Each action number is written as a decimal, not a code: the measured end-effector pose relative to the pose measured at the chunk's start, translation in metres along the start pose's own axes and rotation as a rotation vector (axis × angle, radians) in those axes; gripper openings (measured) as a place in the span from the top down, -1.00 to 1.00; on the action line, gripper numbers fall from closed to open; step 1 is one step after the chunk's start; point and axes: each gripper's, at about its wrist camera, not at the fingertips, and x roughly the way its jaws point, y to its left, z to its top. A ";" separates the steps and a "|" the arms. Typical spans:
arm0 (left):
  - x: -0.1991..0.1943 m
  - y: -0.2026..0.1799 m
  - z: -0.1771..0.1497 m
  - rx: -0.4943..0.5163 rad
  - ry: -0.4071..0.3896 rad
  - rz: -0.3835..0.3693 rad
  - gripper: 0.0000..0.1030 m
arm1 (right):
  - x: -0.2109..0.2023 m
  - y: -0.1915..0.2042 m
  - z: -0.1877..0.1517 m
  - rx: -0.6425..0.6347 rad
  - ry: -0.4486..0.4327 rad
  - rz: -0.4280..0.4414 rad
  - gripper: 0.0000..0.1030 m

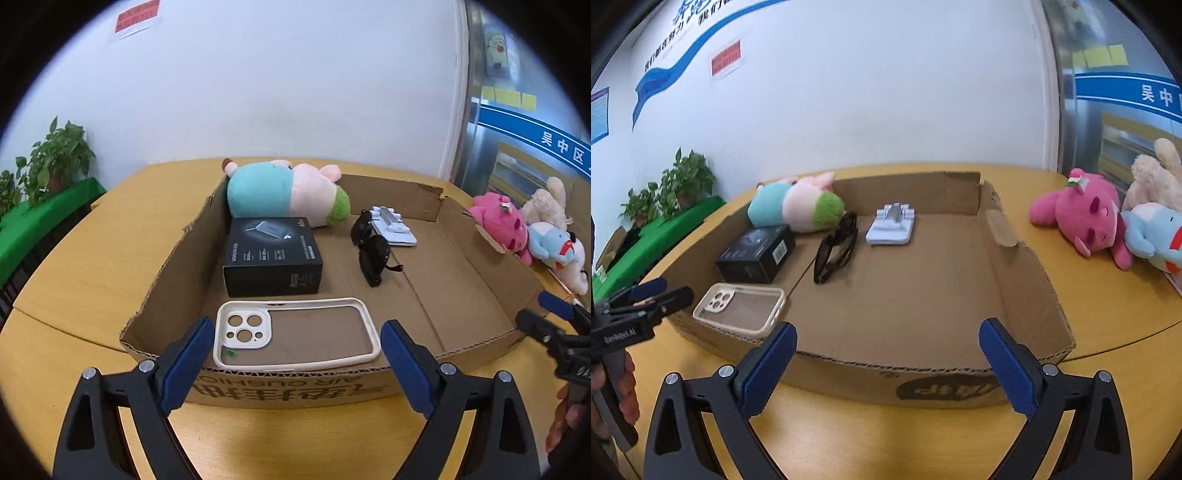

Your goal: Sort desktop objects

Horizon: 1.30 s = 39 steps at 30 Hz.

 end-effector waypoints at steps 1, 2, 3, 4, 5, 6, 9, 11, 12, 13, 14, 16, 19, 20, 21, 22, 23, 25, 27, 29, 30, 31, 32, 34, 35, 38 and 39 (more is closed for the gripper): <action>0.000 -0.003 -0.003 0.022 -0.035 0.030 -0.78 | 0.002 0.000 0.000 0.003 -0.013 0.000 -0.97; 0.003 -0.005 -0.005 0.028 -0.037 0.045 -0.78 | 0.005 0.001 0.000 0.008 -0.021 -0.001 -1.00; 0.004 -0.006 -0.006 0.038 -0.047 0.063 -0.78 | 0.009 0.004 0.000 0.004 -0.027 -0.002 -1.00; 0.004 -0.008 -0.008 0.048 -0.060 0.075 -0.78 | 0.012 0.007 -0.002 -0.010 -0.038 -0.017 -1.00; 0.004 -0.008 -0.009 0.046 -0.074 0.074 -0.78 | 0.013 0.010 -0.004 -0.027 -0.045 -0.036 -1.00; 0.004 -0.008 -0.010 0.043 -0.084 0.073 -0.78 | 0.012 0.013 -0.007 -0.042 -0.058 -0.048 -1.00; 0.003 -0.006 -0.013 0.046 -0.139 0.080 -0.78 | 0.011 0.014 -0.009 -0.046 -0.100 -0.048 -1.00; 0.003 -0.007 -0.016 0.045 -0.173 0.089 -0.78 | 0.010 0.014 -0.012 -0.057 -0.134 -0.044 -1.00; 0.003 -0.007 -0.016 0.045 -0.185 0.093 -0.80 | 0.010 0.014 -0.013 -0.061 -0.143 -0.039 -1.00; 0.004 -0.007 -0.016 0.042 -0.184 0.092 -0.82 | 0.010 0.014 -0.013 -0.061 -0.143 -0.035 -1.00; 0.005 -0.007 -0.015 0.043 -0.180 0.093 -0.86 | 0.010 0.014 -0.013 -0.062 -0.142 -0.033 -1.00; 0.007 -0.008 -0.014 0.048 -0.176 0.087 -0.96 | 0.011 0.014 -0.013 -0.063 -0.141 -0.031 -1.00; 0.009 -0.009 -0.013 0.047 -0.174 0.090 -0.98 | 0.010 0.014 -0.012 -0.063 -0.142 -0.031 -1.00; 0.009 -0.009 -0.014 0.046 -0.174 0.093 -0.99 | 0.010 0.014 -0.012 -0.062 -0.141 -0.031 -1.00; 0.009 -0.009 -0.013 0.046 -0.174 0.093 -0.99 | 0.010 0.014 -0.012 -0.063 -0.142 -0.031 -1.00; 0.009 -0.009 -0.013 0.046 -0.174 0.093 -0.99 | 0.010 0.014 -0.012 -0.063 -0.142 -0.031 -1.00; 0.009 -0.009 -0.013 0.046 -0.174 0.092 -0.99 | 0.010 0.014 -0.012 -0.063 -0.142 -0.031 -1.00; 0.009 -0.009 -0.013 0.046 -0.173 0.094 -0.99 | 0.010 0.014 -0.012 -0.063 -0.142 -0.031 -1.00; 0.010 -0.008 -0.012 0.046 -0.173 0.093 -0.99 | 0.010 0.014 -0.012 -0.063 -0.142 -0.031 -1.00; 0.010 -0.008 -0.012 0.046 -0.173 0.093 -0.99 | 0.010 0.015 -0.012 -0.063 -0.142 -0.031 -1.00; 0.010 -0.008 -0.012 0.046 -0.172 0.094 -0.99 | 0.010 0.014 -0.012 -0.063 -0.141 -0.032 -1.00; 0.010 -0.008 -0.012 0.046 -0.172 0.094 -0.99 | 0.010 0.014 -0.012 -0.063 -0.142 -0.031 -1.00; 0.010 -0.008 -0.012 0.045 -0.172 0.095 -0.99 | 0.010 0.014 -0.012 -0.063 -0.142 -0.031 -1.00; 0.010 -0.008 -0.012 0.045 -0.172 0.097 -0.99 | 0.010 0.014 -0.012 -0.063 -0.141 -0.032 -1.00; 0.009 -0.008 -0.011 0.045 -0.172 0.098 -0.99 | 0.010 0.014 -0.012 -0.062 -0.141 -0.031 -1.00; 0.010 -0.008 -0.011 0.045 -0.172 0.097 -0.99 | 0.010 0.014 -0.012 -0.063 -0.141 -0.032 -1.00; 0.010 -0.008 -0.011 0.045 -0.172 0.097 -0.99 | 0.010 0.014 -0.012 -0.063 -0.141 -0.032 -1.00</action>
